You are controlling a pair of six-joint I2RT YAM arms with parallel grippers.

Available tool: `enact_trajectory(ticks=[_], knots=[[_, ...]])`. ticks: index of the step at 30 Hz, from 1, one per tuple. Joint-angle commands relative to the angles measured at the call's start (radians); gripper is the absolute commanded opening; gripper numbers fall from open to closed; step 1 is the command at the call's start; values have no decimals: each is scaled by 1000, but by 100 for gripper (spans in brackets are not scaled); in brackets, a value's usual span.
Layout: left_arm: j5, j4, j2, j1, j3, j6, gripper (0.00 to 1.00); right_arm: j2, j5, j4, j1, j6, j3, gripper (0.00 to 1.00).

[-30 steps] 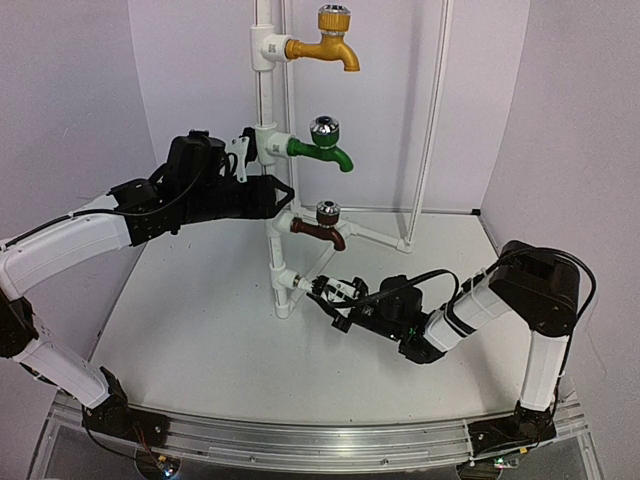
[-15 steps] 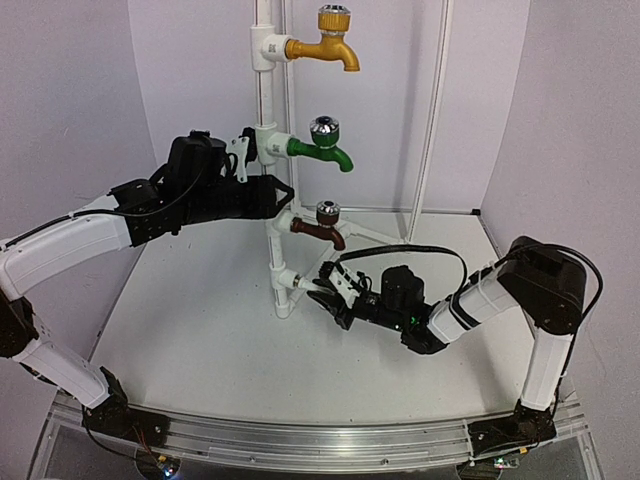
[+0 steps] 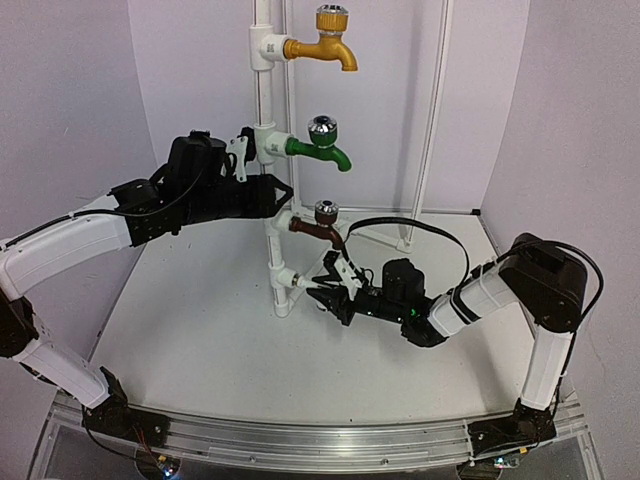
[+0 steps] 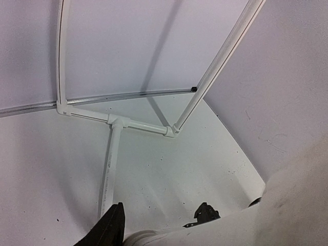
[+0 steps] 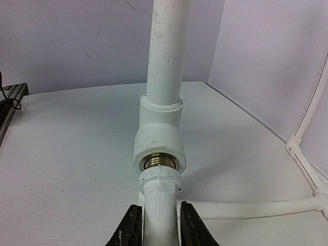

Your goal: Install the water faucets

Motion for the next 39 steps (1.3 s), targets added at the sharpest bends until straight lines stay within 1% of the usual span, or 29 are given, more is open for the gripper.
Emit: enact_trajectory(ticks=[1, 19, 26, 33, 39], knots=[[96, -96, 5, -49, 45, -41, 0, -7, 57, 137, -28, 63, 95, 0], [95, -95, 19, -65, 48, -45, 0, 27, 14, 122, -66, 212, 133, 0], [92, -96, 17, -69, 46, -46, 0, 18, -23, 112, -88, 314, 144, 0], [92, -89, 25, -82, 48, -57, 0, 40, -1, 116, -88, 400, 155, 0], [92, -84, 33, -91, 48, -57, 0, 55, 1, 119, -91, 512, 170, 0]])
